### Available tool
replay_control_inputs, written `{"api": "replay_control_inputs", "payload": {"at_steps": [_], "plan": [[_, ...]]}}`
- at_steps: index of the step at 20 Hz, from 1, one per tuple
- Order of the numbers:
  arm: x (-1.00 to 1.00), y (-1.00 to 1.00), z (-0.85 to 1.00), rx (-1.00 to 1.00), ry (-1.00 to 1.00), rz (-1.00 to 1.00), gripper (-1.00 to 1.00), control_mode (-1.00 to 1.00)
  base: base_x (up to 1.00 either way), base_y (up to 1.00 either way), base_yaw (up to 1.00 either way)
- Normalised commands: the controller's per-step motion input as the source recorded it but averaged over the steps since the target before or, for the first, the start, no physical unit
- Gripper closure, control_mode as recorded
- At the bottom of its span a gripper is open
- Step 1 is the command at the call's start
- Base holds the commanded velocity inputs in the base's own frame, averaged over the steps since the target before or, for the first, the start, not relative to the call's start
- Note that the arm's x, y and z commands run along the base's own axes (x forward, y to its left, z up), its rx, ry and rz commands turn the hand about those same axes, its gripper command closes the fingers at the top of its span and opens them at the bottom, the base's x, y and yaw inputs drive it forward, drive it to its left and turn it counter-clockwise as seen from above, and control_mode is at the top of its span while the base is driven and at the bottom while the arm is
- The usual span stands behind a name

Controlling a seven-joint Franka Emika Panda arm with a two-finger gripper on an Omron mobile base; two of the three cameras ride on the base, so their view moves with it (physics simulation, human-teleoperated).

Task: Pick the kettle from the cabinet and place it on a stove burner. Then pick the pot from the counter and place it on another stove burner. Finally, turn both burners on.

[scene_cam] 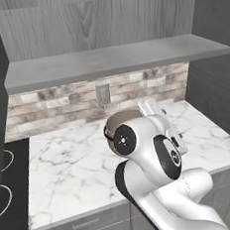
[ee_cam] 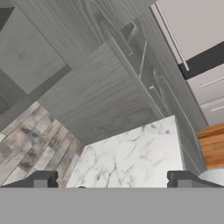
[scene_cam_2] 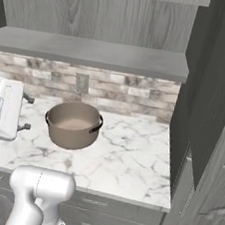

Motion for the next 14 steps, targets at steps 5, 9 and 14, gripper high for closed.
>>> {"api": "replay_control_inputs", "payload": {"at_steps": [5, 9, 14], "plan": [[0.12, 0.0, -0.01, 0.0, 0.0, 0.0, -1.0, -1.0, 0.19, 0.0, 0.02], [0.27, 0.0, -0.1, 0.0, 0.0, 0.0, -1.0, -1.0, 0.0, 0.0, 0.0], [0.11, 0.0, -0.18, 0.0, 0.02, 0.0, -1.0, -1.0, 0.0, 0.0, 0.0]]}}
